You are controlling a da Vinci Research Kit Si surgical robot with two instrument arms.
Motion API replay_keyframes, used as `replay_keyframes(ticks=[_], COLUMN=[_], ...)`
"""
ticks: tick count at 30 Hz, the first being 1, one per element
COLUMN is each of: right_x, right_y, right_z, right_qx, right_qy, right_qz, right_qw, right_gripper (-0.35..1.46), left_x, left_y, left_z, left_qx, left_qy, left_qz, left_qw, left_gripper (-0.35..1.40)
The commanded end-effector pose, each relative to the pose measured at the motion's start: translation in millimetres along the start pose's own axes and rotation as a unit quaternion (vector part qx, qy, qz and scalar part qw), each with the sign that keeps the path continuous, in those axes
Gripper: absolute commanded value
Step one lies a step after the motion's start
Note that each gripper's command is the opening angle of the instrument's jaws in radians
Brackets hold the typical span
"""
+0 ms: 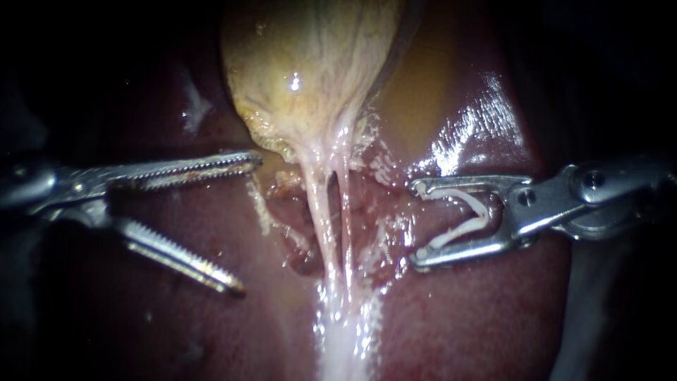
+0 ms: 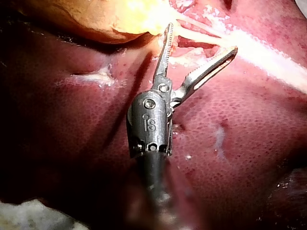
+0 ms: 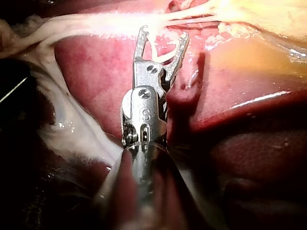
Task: Grabbing gallbladder
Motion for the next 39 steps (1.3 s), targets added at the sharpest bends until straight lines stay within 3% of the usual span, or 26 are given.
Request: replay_keyframes(ticks=[1,7,15,22,27,39], right_x=[0.0,0.0,0.0,0.0,0.0,0.0], right_y=[0.0,0.0,0.0,0.0,0.0,0.0], right_z=[0.0,0.0,0.0,0.0,0.0,0.1], right_qx=[0.000,0.000,0.000,0.000,0.000,0.000], right_qy=[0.000,0.000,0.000,0.000,0.000,0.000], right_qz=[0.000,0.000,0.000,0.000,0.000,0.000], right_qw=[1.0000,1.0000,1.0000,1.0000,1.0000,1.0000], right_gripper=[0.50,0.49,0.49,0.49,0.49,0.49], left_x=[0.0,-0.1,-1.6,-3.5,-4.6,-4.1], left_y=[0.0,-0.7,-3.4,-5.2,-5.7,-6.8], left_z=[-0.1,-0.3,-1.1,-1.1,-0.1,3.1], left_qx=[0.001,0.011,0.032,0.043,0.049,0.043], left_qy=[0.000,0.000,0.000,-0.002,-0.004,-0.006], left_qz=[-0.008,-0.038,-0.102,-0.157,-0.210,-0.263], left_qw=[1.0000,0.9992,0.9942,0.9866,0.9766,0.9637], left_gripper=[1.18,1.16,1.09,1.04,0.94,0.84])
